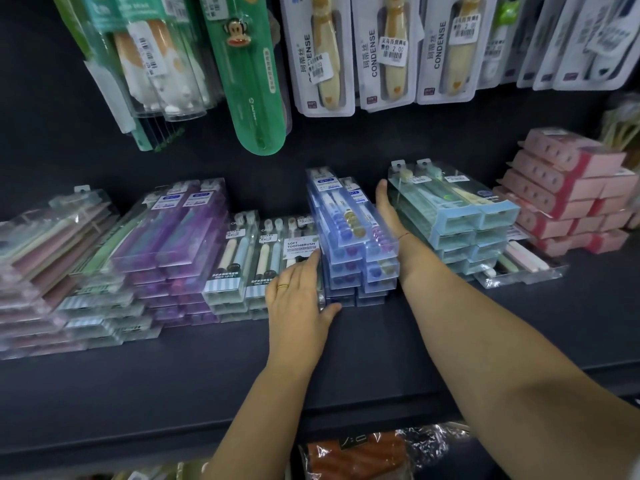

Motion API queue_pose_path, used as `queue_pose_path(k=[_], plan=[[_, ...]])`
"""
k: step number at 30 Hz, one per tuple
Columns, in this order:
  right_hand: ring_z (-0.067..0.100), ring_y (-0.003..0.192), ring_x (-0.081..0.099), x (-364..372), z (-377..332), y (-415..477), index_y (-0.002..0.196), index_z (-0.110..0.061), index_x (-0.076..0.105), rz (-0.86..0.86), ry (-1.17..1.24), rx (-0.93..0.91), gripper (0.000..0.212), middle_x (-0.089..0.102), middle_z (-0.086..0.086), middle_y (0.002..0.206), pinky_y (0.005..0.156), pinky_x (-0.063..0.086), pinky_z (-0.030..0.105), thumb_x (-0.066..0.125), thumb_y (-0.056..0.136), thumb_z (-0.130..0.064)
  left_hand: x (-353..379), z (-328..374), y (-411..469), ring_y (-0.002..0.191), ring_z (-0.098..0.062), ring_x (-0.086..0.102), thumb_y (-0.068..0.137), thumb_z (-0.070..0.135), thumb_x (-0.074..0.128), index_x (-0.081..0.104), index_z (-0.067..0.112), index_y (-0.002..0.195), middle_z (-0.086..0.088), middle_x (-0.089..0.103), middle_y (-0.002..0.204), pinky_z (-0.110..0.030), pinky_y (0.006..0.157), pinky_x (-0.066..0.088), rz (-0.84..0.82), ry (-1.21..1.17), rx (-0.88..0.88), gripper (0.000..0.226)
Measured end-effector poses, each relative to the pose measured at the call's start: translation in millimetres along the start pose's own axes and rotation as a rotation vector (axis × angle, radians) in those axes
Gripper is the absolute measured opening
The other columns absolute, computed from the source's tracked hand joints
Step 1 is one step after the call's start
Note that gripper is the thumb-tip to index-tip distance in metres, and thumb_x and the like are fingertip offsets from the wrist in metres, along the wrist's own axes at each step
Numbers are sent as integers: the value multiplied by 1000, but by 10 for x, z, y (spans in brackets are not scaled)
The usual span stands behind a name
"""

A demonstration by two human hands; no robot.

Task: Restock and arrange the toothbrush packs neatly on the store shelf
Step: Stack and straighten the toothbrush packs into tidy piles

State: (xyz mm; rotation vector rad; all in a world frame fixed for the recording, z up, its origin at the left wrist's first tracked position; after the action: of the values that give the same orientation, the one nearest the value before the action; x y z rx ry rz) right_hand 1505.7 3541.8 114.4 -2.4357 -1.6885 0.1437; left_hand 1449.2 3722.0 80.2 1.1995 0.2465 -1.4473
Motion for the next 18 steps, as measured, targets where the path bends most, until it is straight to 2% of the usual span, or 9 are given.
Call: queue_pose_path(k=[2,6,7,9,12,14,16,18], plan=[[24,139,37,19,-36,-13,149,-10,33,9,-25,-13,62,36,13,154,90,34,19,14,104,-49,1,-4,9,136,-15,34,80,30,79,32,20,151,3,51,140,-19,107,4,5,-12,-2,85],[23,137,39,20,-19,-33,147,-12,36,23,-16,-16,62,43,8,146,100,29,23,17,103,-52,-11,6,12,136,-15,35,79,30,79,34,20,150,2,52,140,-21,107,6,2,-2,-11,85],[22,137,38,0,-14,-43,147,-12,36,49,-23,-20,61,43,6,142,100,29,23,18,104,-51,-13,5,9,135,-16,35,79,30,79,34,20,150,2,52,139,-20,107,6,1,-2,-12,85],[23,138,38,-19,-15,-69,149,-12,33,54,6,-22,61,40,9,149,96,29,22,17,104,-51,-9,10,20,136,-16,35,79,33,79,33,20,150,2,52,139,-21,107,6,-15,-3,-27,86],[24,135,42,-11,57,-133,150,-15,31,-14,124,23,64,44,7,147,90,35,23,17,102,-56,-49,61,53,140,-13,28,79,45,77,21,23,154,5,43,147,-27,115,7,-107,-43,-86,96],[26,126,52,-16,132,-229,146,-18,37,-59,207,60,67,59,6,130,85,44,29,19,99,-62,-154,63,77,144,-13,22,77,46,78,10,25,156,6,30,156,-34,120,16,-285,-236,-202,107],[26,114,61,-22,247,-303,137,-15,51,-120,279,97,76,69,7,111,79,51,34,20,94,-70,-274,66,85,147,-11,19,68,50,82,7,26,157,7,19,162,-33,118,20,-503,-652,-352,119],[26,110,65,-39,344,-361,130,-16,60,-163,346,102,79,71,10,114,88,52,39,20,92,-74,-446,92,200,147,-12,19,57,65,81,10,18,157,1,18,162,-32,118,19,-531,-1129,-467,132]])
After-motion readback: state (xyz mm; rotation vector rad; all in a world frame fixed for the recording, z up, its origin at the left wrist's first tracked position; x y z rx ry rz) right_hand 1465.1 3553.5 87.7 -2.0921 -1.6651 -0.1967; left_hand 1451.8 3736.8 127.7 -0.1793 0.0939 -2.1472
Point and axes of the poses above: each hand's wrist, its own y-axis towards the middle knuckle, its own x-axis out of the palm, z = x × y, the point moved 6 cm from there along y, towards the middle knuckle
